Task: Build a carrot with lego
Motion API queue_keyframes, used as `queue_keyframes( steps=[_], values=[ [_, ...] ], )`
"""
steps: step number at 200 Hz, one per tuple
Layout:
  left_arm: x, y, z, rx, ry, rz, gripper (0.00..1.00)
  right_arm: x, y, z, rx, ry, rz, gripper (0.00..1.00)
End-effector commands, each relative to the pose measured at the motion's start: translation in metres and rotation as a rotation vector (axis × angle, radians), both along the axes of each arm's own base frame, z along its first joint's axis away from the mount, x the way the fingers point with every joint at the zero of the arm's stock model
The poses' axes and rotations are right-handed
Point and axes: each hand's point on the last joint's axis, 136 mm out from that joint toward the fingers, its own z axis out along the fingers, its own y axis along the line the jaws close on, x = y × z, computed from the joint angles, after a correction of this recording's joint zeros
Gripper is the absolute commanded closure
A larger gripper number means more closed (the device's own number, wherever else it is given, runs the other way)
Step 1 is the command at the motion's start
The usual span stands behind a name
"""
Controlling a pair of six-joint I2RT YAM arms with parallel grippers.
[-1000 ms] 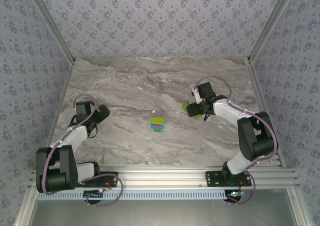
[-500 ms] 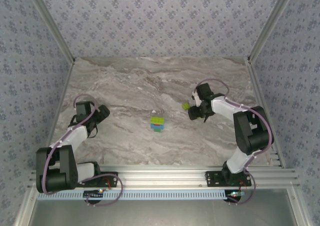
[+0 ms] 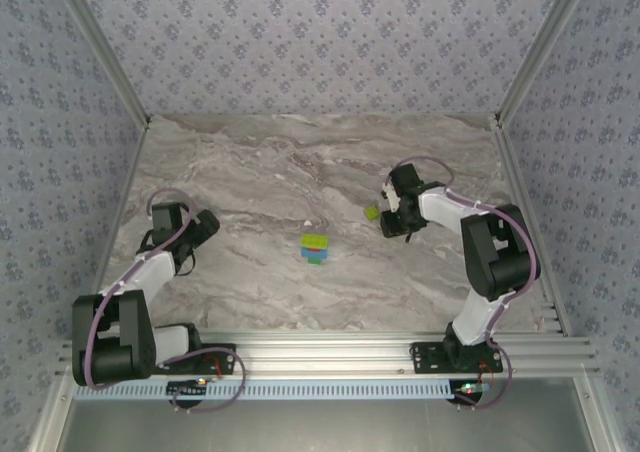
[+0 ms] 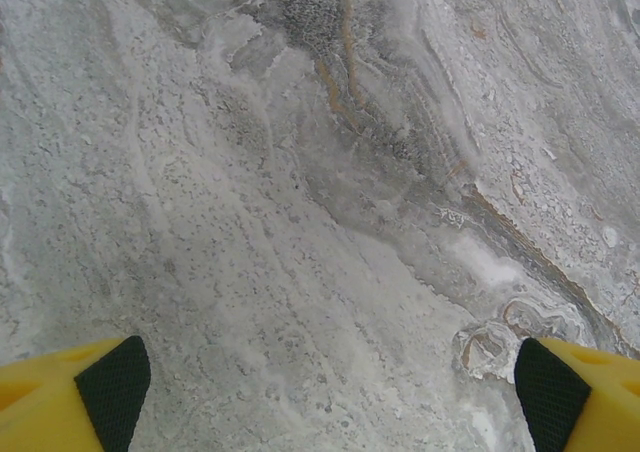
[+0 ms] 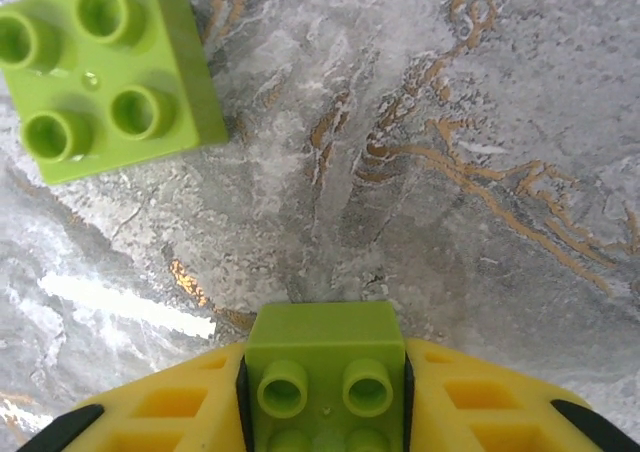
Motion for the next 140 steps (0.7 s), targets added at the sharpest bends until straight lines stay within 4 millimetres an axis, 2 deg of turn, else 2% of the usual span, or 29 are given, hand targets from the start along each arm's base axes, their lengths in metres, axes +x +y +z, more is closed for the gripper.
queue_keyframes(
  steps=[1,23,52,63,78,95,120,131,140],
  values=[
    [0.007,-0.010,0.020,-0.010,-0.057,-0.051,0.07,-0.007,0.008,0.022,0.061,-0.069,0.047,0.64],
    [0.000,-0.039,0.050,-0.068,-0.128,-0.145,0.08,-0.019,0.031,0.056,0.175,-0.127,0.149,0.65],
    [-0.017,-0.082,0.131,-0.243,-0.285,-0.277,0.08,-0.035,0.073,0.111,0.280,-0.244,0.346,0.66],
    [-0.024,-0.096,0.156,-0.323,-0.284,-0.322,0.10,-0.044,0.091,0.130,0.290,-0.297,0.444,0.66],
    [-0.038,-0.124,0.186,-0.436,-0.240,-0.468,0.12,-0.063,0.116,0.154,0.301,-0.362,0.596,0.65],
    [-0.062,-0.157,0.212,-0.590,-0.165,-0.637,0.14,-0.083,0.138,0.174,0.277,-0.424,0.746,0.65],
    [-0.096,-0.180,0.230,-0.669,-0.099,-0.751,0.16,-0.102,0.158,0.193,0.192,-0.488,0.882,0.63],
    [-0.108,-0.189,0.232,-0.692,-0.075,-0.798,0.17,-0.112,0.163,0.198,0.168,-0.491,0.924,0.63],
    [-0.119,-0.196,0.226,-0.719,-0.028,-0.824,0.17,-0.116,0.168,0.204,0.159,-0.511,0.945,0.63]
  ],
)
